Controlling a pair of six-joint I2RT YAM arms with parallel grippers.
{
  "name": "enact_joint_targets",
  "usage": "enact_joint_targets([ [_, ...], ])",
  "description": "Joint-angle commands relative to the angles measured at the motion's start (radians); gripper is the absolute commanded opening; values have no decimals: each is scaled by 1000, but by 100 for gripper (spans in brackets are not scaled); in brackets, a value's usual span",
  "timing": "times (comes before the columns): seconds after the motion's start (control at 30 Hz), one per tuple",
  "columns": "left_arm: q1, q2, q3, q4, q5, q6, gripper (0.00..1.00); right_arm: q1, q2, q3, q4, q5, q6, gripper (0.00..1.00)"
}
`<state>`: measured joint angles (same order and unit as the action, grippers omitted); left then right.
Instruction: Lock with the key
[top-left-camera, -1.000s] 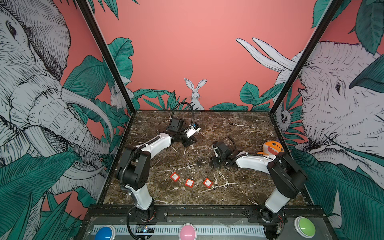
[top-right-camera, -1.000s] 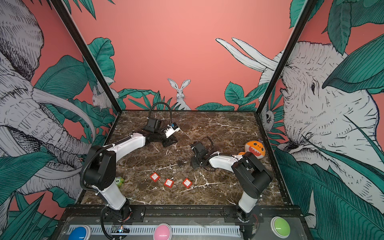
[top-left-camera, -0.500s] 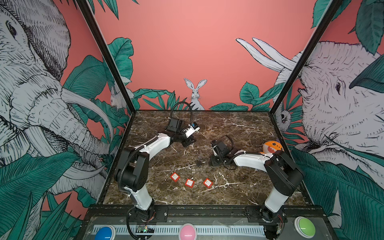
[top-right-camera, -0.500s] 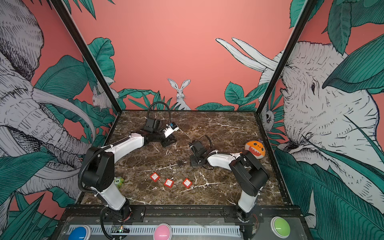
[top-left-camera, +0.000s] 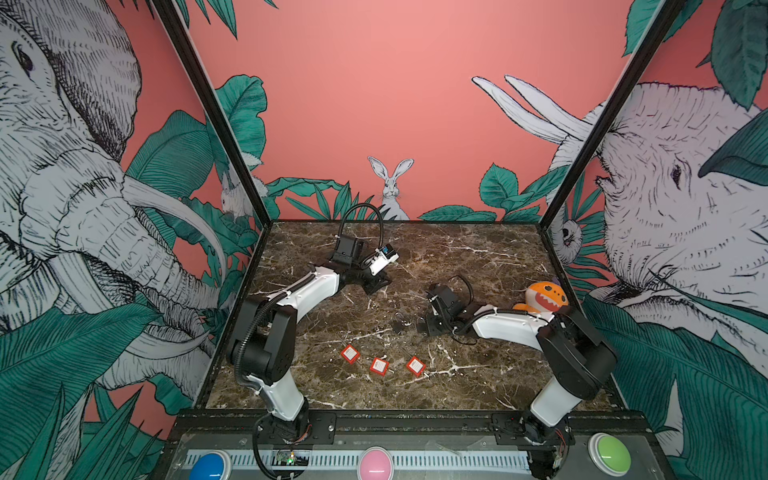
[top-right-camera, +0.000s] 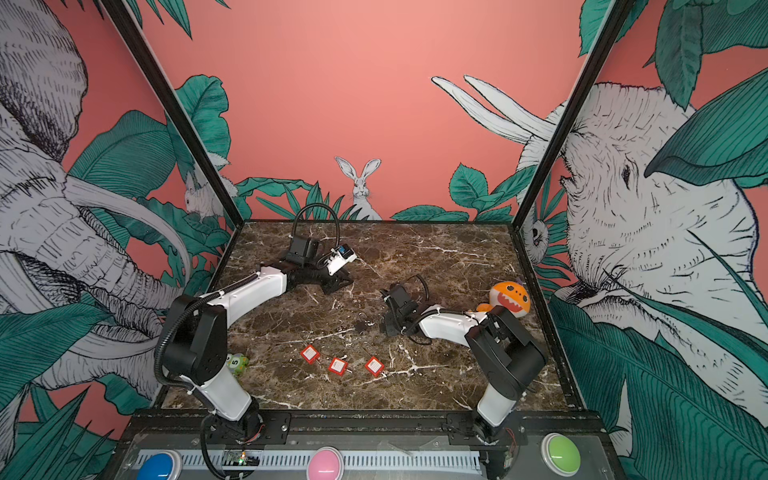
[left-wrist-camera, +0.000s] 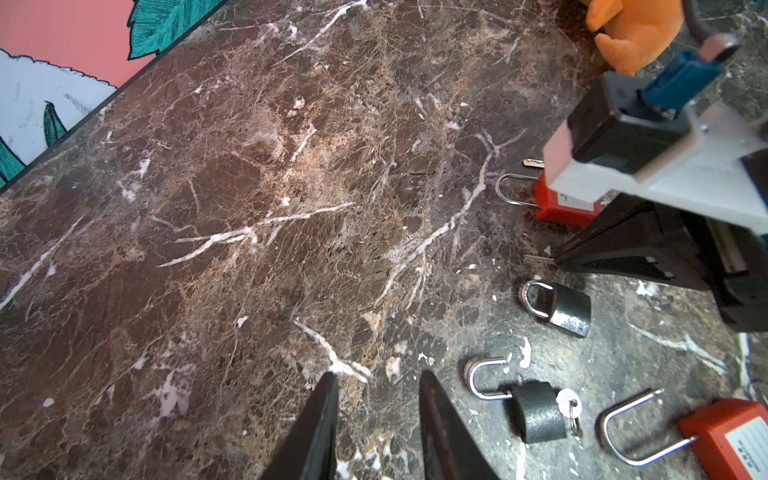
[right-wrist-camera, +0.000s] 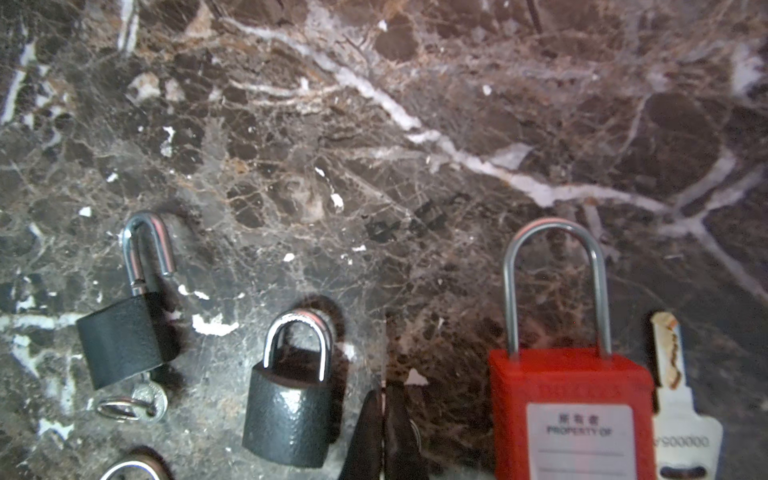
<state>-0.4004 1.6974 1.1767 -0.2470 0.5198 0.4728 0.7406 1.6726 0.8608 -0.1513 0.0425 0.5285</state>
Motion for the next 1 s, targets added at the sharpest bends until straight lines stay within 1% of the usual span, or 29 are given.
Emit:
enact_joint_targets([
  [0.0,6,-41,-16,11,17,-12,34,9,-8,-9,-37,32,16,8],
  [0.1,7,-51,-23,12,9,-13,35,8,-21,5,-37,43,3,15],
  [0.23,7,-59,-26,11,3,-16,35,12,-31,32,-28,10,-33,26],
  [0.3,6,-64,-27,11,0,-16,35,13,-41,41,-32,8,-45,29],
  [0.43,7,-77,-33,17,-13,-19,35,24,-62,40,-25,33,-78,34],
  [0.47,6,-79,-35,19,-14,-20,35,27,-99,40,-24,46,-84,34],
  [0.6,8,-98,-54,54,-35,-40,35,45,-118,59,-4,30,-142,36],
  [0.67,9,-114,-68,81,-49,-61,34,55,-92,94,-23,-4,-168,38],
  [0.73,16,-133,-86,118,-66,-89,34,64,-21,153,-59,-71,-190,39],
  [0.83,31,-162,-119,176,-99,-125,34,98,70,241,-105,-123,-217,40],
  [0.97,64,-207,-166,234,-152,-207,33,138,185,363,-184,-181,-264,42],
])
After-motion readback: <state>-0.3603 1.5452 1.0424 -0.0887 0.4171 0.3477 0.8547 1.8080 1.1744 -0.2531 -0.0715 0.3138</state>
